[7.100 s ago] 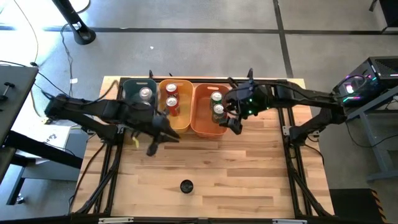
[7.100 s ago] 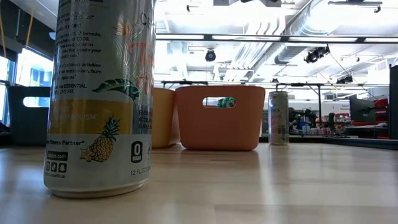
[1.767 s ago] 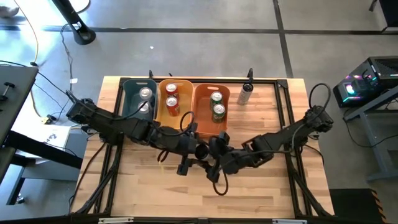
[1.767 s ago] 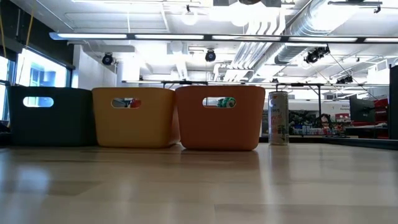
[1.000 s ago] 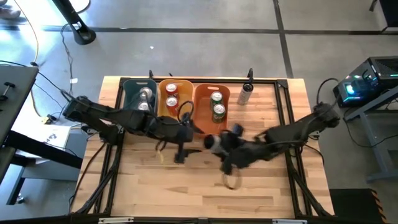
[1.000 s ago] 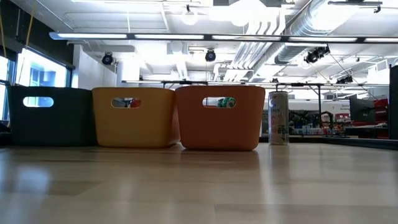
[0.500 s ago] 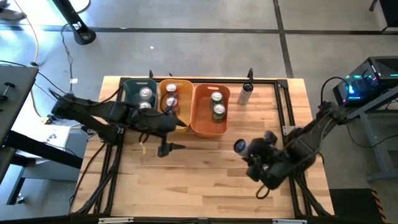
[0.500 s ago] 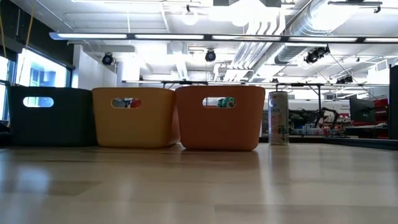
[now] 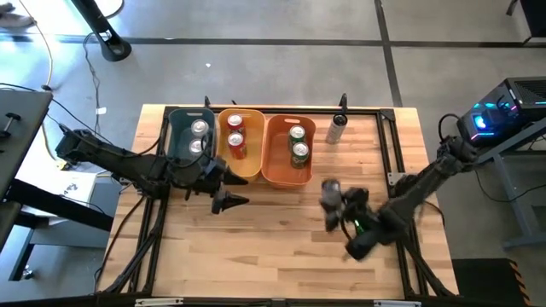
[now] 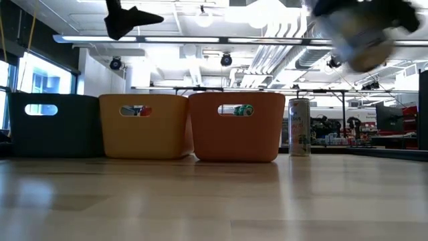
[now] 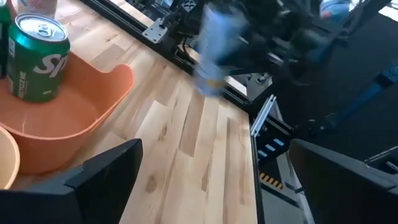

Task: Sort soda cans
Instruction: Move the bottom black soda can to the right of the orange bin

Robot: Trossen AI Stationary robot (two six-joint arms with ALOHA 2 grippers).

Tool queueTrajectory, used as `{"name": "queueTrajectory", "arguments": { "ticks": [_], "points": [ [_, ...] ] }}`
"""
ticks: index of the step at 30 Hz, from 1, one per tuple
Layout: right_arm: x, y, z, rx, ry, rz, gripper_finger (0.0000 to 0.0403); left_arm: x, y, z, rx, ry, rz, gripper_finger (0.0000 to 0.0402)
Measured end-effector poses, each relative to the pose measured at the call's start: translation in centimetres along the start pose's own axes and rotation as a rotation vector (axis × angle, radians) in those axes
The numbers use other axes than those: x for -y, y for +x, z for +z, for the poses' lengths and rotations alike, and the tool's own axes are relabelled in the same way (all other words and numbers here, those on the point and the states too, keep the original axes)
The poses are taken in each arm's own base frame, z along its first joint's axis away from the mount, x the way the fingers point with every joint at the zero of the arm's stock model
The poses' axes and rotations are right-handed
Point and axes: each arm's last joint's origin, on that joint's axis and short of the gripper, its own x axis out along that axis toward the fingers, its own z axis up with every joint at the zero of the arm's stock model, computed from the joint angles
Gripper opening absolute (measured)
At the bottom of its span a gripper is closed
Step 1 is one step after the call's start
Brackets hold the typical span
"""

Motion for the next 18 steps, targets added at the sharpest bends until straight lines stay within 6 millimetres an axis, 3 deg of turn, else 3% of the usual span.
{"name": "queueTrajectory", "arguments": {
  "ticks": [7, 13, 18],
  "points": [
    [3.9, 5.6, 1.8, 0.207, 0.007, -0.276, 0.0235, 0.4, -0.1, 0.4, 0.021, 0.043, -0.060, 0.0399],
    [7.6, 8.1, 1.0, 0.378, 0.139, -0.361, 0.0235, 0.5, -0.6, 0.7, 0.047, 0.050, -0.071, 0.0399],
    [9.5, 9.7, 0.1, 0.393, 0.134, -0.409, 0.0235, 0.2, -0.9, 1.2, 0.116, 0.116, 0.006, 0.0399]
  ]
}}
